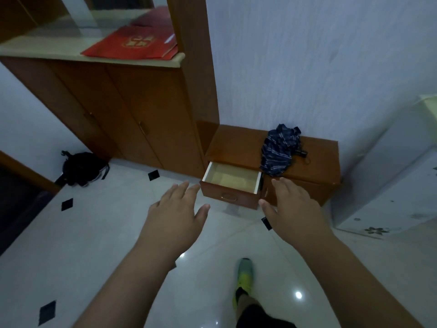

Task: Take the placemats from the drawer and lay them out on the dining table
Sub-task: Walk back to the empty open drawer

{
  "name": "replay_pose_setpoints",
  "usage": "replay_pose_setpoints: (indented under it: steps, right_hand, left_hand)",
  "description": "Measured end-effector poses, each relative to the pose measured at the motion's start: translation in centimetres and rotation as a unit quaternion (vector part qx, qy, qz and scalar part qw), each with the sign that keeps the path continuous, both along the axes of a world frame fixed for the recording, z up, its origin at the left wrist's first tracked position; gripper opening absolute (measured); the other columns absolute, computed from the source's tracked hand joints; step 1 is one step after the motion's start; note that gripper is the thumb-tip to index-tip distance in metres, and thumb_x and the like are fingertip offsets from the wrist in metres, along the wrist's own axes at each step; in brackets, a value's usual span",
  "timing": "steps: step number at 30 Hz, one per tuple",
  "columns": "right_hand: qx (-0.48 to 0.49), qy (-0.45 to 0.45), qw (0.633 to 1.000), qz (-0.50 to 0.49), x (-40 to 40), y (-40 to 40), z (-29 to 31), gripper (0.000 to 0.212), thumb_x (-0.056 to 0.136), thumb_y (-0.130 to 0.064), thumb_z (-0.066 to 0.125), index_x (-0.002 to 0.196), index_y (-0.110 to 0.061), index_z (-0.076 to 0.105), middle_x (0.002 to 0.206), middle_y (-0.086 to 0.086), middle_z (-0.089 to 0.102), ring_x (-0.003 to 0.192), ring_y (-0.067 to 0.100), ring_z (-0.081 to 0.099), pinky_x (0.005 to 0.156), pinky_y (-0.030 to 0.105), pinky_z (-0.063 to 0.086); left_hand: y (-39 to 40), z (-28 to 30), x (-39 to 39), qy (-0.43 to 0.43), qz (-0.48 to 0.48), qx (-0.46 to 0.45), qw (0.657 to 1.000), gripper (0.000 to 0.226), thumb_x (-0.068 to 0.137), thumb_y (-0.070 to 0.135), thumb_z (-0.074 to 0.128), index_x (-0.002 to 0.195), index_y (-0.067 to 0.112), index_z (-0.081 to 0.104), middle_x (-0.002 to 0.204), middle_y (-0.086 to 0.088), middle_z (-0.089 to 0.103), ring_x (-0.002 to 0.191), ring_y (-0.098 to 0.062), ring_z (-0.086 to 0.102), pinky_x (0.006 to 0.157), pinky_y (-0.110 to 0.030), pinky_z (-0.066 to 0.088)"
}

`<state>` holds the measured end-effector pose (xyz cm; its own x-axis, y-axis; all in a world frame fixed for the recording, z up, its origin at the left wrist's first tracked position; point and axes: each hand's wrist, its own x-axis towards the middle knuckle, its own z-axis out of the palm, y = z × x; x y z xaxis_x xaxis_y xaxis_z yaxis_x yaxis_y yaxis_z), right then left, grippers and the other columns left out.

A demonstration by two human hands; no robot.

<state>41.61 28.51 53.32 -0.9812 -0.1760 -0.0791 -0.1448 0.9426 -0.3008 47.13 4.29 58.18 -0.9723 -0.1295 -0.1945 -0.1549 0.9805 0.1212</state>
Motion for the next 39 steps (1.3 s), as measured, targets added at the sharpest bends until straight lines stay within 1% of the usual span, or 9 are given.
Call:
replay_pose_setpoints:
  steps: [12, 16, 18, 21, 23, 27, 29, 32, 39]
  right_hand:
    - [-0.003, -0.027, 0.998, -0.054, -21.8, -7.5, -13.0, 0.062, 0.095, -0.053, 0.050, 0.147, -0.019, 0.042, 0.158, 0.005, 0.036, 0.143, 0.028, 0.035, 0.106, 0.048, 0.041]
    - [-0.165, -0.115, 0.969, -0.143, -25.3, -8.8, -21.0, 0.044, 0.098, -0.044, 0.053, 0.131, -0.016, 0.054, 0.136, 0.004, 0.052, 0.125, 0.026, 0.049, 0.097, 0.035, 0.046]
    - [-0.302, -0.202, 0.899, -0.245, -25.9, -9.7, -24.3, 0.023, 0.102, -0.039, 0.051, 0.119, -0.024, 0.053, 0.115, -0.009, 0.050, 0.105, 0.010, 0.050, 0.084, 0.018, 0.042]
    - [-0.428, -0.276, 0.770, -0.384, -25.9, -10.9, -29.9, 0.038, 0.104, -0.046, 0.041, 0.137, -0.028, 0.048, 0.126, -0.011, 0.048, 0.110, 0.006, 0.046, 0.099, 0.024, 0.033]
    - [-0.477, -0.301, 0.682, -0.465, -26.3, -11.6, -33.5, 0.054, 0.101, -0.055, 0.041, 0.147, -0.026, 0.042, 0.139, -0.006, 0.048, 0.125, 0.014, 0.047, 0.112, 0.034, 0.032]
    - [-0.668, -0.279, 0.338, -0.601, -27.2, -11.3, -39.9, 0.087, 0.095, -0.060, 0.051, 0.159, -0.011, 0.018, 0.160, 0.013, 0.029, 0.145, 0.031, 0.034, 0.121, 0.044, 0.026]
    - [-0.727, -0.234, 0.209, -0.610, -27.6, -10.7, -41.8, 0.096, 0.094, -0.060, 0.051, 0.159, -0.007, 0.004, 0.165, 0.018, 0.013, 0.152, 0.033, 0.018, 0.123, 0.045, 0.017]
    - [-0.752, -0.195, 0.163, -0.608, -28.7, -10.6, -43.8, 0.096, 0.093, -0.057, 0.051, 0.159, -0.006, 0.004, 0.165, 0.017, 0.013, 0.153, 0.031, 0.014, 0.124, 0.044, 0.013]
    - [-0.772, -0.184, 0.165, -0.586, -31.1, -9.9, -47.5, 0.070, 0.095, -0.054, 0.051, 0.142, -0.003, 0.048, 0.138, 0.019, 0.057, 0.129, 0.032, 0.054, 0.117, 0.044, 0.034]
  left_hand:
    - [-5.2, -13.7, -23.6, -0.030, 0.018, 0.145, 0.989, 0.060, 0.103, 0.049, 0.043, 0.156, 0.027, 0.030, 0.157, 0.006, 0.037, 0.142, -0.016, 0.035, 0.112, -0.040, 0.034]
    - [-5.4, -22.6, -29.6, -0.080, 0.232, 0.440, 0.864, 0.050, 0.103, 0.041, 0.051, 0.151, 0.032, 0.040, 0.136, 0.016, 0.043, 0.124, -0.005, 0.041, 0.106, -0.028, 0.034]
    - [-6.5, -28.0, -31.3, -0.078, 0.403, 0.584, 0.701, 0.037, 0.102, 0.036, 0.055, 0.138, 0.028, 0.054, 0.136, 0.008, 0.055, 0.126, -0.015, 0.052, 0.109, -0.035, 0.041]
    - [-9.0, -35.7, -32.3, -0.060, 0.537, 0.699, 0.469, 0.035, 0.103, 0.036, 0.051, 0.131, 0.016, 0.058, 0.142, -0.003, 0.056, 0.131, -0.026, 0.054, 0.107, -0.039, 0.044]
    - [-10.0, -39.8, -32.9, -0.066, 0.554, 0.711, 0.429, 0.051, 0.104, 0.041, 0.047, 0.147, 0.013, 0.046, 0.153, -0.005, 0.047, 0.136, -0.027, 0.049, 0.110, -0.039, 0.041]
    - [-10.9, -45.5, -34.3, -0.094, 0.569, 0.740, 0.346, 0.076, 0.102, 0.052, 0.046, 0.160, 0.010, 0.020, 0.165, -0.010, 0.026, 0.150, -0.031, 0.030, 0.122, -0.046, 0.027]
    - [-11.0, -47.6, -35.2, -0.101, 0.578, 0.746, 0.314, 0.083, 0.101, 0.057, 0.044, 0.161, 0.010, 0.012, 0.167, -0.013, 0.017, 0.153, -0.033, 0.021, 0.124, -0.048, 0.021]
    - [-10.9, -50.0, -36.5, -0.102, 0.582, 0.753, 0.289, 0.089, 0.099, 0.062, 0.042, 0.161, 0.010, 0.005, 0.168, -0.014, 0.009, 0.154, -0.037, 0.016, 0.124, -0.051, 0.017]
    - [-10.5, -52.0, -39.4, -0.124, 0.548, 0.769, 0.305, 0.089, 0.097, 0.062, 0.045, 0.160, 0.006, 0.014, 0.164, -0.016, 0.027, 0.152, -0.031, 0.025, 0.124, -0.047, 0.019]
